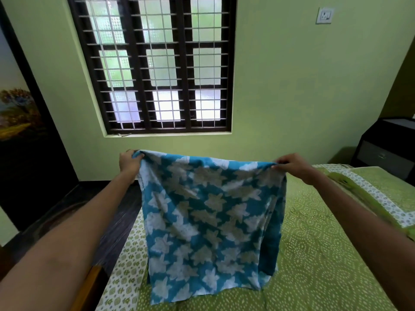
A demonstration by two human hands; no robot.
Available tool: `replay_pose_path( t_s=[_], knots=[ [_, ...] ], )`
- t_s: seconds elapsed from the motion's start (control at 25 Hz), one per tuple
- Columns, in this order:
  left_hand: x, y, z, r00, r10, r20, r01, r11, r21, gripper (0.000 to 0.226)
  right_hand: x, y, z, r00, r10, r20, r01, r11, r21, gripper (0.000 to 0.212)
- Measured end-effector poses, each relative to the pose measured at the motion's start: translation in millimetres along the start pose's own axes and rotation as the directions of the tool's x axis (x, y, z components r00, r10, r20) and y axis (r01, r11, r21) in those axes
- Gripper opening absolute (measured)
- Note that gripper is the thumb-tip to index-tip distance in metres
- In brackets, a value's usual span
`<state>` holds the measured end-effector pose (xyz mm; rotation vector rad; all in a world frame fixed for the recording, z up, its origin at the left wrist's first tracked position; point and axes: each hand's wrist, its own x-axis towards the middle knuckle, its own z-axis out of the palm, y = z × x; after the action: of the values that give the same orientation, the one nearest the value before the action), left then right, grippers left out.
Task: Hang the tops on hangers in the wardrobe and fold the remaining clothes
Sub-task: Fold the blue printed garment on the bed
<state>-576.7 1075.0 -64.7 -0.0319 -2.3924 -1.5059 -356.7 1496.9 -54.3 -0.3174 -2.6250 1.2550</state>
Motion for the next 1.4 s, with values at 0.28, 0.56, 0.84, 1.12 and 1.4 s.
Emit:
replay_pose_path(
  t_s=[0.28, 0.56, 0.84, 1.12, 1.4],
  knots=[
    [-49, 41, 5, 0.672, 0.027, 0.740, 0.492, 0.731, -0.473, 0.032, 17, -48, 33, 0.937, -0.169, 0.307, 0.332, 0.706, -0.626, 0.020],
    [-83, 77, 57, 0.430, 0.246, 0.869, 0.269, 0.883, -0.384, 0.014, 9, -106, 99, 0.778, -0.621, 0.096, 0.625, 0.750, -0.216, 0.020],
    [-94, 98, 58, 0.197, 0.394, 0.898, 0.440, 0.783, -0.440, 0.027, -5, -127, 94, 0.825, -0.527, 0.203, 0.467, 0.839, 0.280, 0.034],
    [-99, 98, 83, 0.405, 0.334, 0.851, 0.440, 0.745, -0.501, 0.022, -5, -110, 79, 0.889, -0.432, 0.149, 0.434, 0.901, 0.025, 0.019],
    [-65, 97, 78, 0.815, 0.227, 0.533, 0.025, 0.905, -0.424, 0.008, -17, -63, 73, 0.929, -0.054, 0.366, 0.125, 0.977, -0.173, 0.073]
  ],
)
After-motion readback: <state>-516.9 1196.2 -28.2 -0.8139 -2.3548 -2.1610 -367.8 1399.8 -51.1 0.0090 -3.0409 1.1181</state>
